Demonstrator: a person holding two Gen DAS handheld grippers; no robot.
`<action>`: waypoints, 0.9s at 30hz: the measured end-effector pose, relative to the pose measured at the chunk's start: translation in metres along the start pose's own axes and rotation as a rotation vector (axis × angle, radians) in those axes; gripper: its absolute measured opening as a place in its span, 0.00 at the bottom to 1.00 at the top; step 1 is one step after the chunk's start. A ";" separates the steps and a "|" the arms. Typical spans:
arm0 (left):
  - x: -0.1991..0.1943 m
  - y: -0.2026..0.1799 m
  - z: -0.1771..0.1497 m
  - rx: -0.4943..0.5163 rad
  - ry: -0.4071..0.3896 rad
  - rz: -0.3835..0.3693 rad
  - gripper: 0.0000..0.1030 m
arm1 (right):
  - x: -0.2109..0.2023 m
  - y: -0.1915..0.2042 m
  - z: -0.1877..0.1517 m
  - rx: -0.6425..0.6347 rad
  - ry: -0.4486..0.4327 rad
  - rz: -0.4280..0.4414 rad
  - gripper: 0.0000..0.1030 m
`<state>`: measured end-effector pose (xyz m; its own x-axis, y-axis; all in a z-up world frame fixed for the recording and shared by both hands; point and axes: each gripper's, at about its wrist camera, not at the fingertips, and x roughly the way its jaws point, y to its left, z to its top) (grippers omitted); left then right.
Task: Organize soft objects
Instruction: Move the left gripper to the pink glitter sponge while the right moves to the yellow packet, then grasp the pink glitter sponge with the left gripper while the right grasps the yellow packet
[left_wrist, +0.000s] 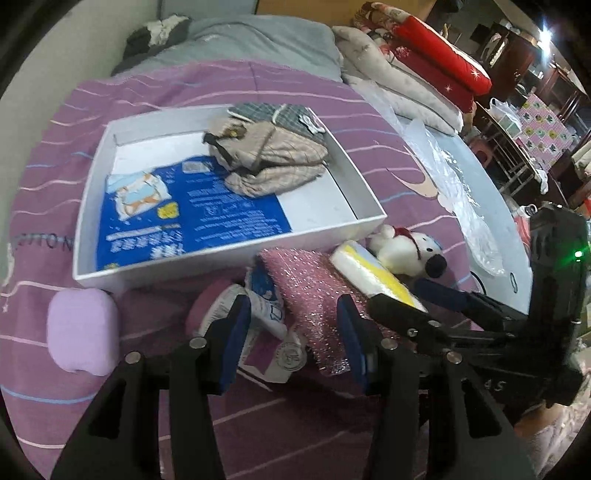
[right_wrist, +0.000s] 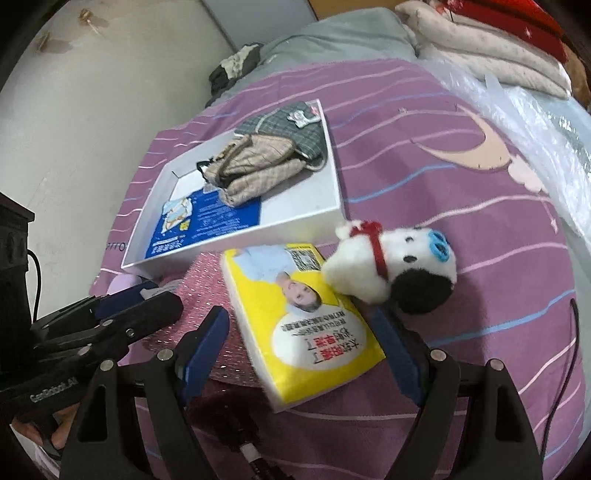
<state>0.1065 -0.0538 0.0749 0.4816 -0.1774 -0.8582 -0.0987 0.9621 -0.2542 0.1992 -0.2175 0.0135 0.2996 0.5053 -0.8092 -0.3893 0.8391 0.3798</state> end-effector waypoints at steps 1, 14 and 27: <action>0.002 0.000 0.000 -0.006 0.004 -0.007 0.48 | 0.003 -0.003 -0.001 0.008 0.009 0.007 0.80; 0.005 -0.007 -0.001 0.048 -0.004 0.045 0.48 | 0.025 -0.026 -0.008 0.091 0.022 0.134 0.94; 0.004 -0.008 -0.002 0.040 -0.012 0.028 0.50 | 0.030 -0.034 -0.010 0.126 0.006 0.193 0.99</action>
<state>0.1078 -0.0629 0.0725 0.4892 -0.1476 -0.8596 -0.0773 0.9744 -0.2113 0.2127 -0.2331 -0.0285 0.2244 0.6582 -0.7186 -0.3273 0.7455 0.5806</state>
